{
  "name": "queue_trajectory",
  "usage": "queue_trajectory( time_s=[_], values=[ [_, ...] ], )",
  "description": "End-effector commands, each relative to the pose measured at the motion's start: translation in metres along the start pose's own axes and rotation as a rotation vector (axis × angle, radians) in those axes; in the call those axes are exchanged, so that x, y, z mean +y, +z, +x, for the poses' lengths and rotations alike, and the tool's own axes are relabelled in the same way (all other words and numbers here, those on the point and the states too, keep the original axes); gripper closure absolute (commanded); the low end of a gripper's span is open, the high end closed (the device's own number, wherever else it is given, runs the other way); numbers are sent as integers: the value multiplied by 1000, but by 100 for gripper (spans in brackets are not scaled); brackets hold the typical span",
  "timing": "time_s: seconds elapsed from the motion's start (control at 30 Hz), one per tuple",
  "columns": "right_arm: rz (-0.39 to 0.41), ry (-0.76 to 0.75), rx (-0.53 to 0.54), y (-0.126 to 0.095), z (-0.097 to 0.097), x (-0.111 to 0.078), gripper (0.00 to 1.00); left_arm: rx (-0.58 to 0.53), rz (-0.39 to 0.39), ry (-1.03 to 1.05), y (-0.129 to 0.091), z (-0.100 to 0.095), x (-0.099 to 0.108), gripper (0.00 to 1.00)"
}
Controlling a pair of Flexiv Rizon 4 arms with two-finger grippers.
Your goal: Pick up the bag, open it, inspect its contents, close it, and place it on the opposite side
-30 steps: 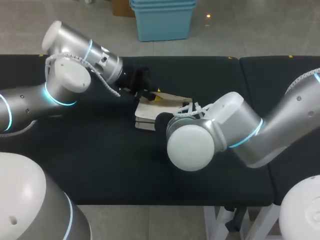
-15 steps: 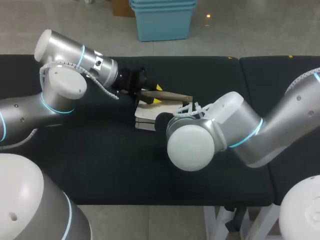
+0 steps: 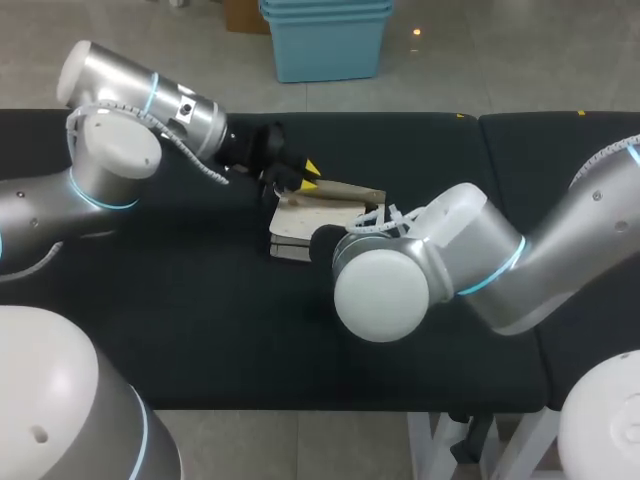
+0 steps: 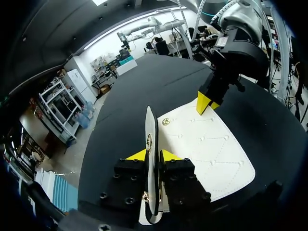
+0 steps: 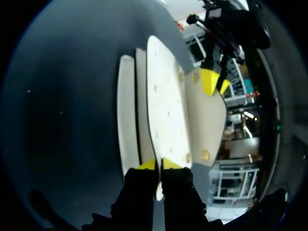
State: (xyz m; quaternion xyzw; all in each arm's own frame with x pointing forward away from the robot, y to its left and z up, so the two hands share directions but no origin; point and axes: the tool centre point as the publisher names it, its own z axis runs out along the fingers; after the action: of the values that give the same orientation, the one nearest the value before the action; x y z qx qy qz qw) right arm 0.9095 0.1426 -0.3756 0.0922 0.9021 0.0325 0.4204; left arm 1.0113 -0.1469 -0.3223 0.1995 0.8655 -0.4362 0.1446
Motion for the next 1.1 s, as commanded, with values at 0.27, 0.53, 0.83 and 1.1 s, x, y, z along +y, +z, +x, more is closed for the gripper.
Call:
queue_trajectory(
  time_s=[0.27,0.53,0.83,1.1],
  values=[
    [-1,1,-5,2,2,1,100,-2,11,52,6,14,5,100],
    [-1,1,-5,2,2,1,100,24,-11,102,16,39,11,100],
    [-1,1,-5,2,2,1,100,46,-55,118,18,45,17,100],
    [-1,1,-5,2,2,1,100,58,-62,135,6,50,23,100]
  ],
)
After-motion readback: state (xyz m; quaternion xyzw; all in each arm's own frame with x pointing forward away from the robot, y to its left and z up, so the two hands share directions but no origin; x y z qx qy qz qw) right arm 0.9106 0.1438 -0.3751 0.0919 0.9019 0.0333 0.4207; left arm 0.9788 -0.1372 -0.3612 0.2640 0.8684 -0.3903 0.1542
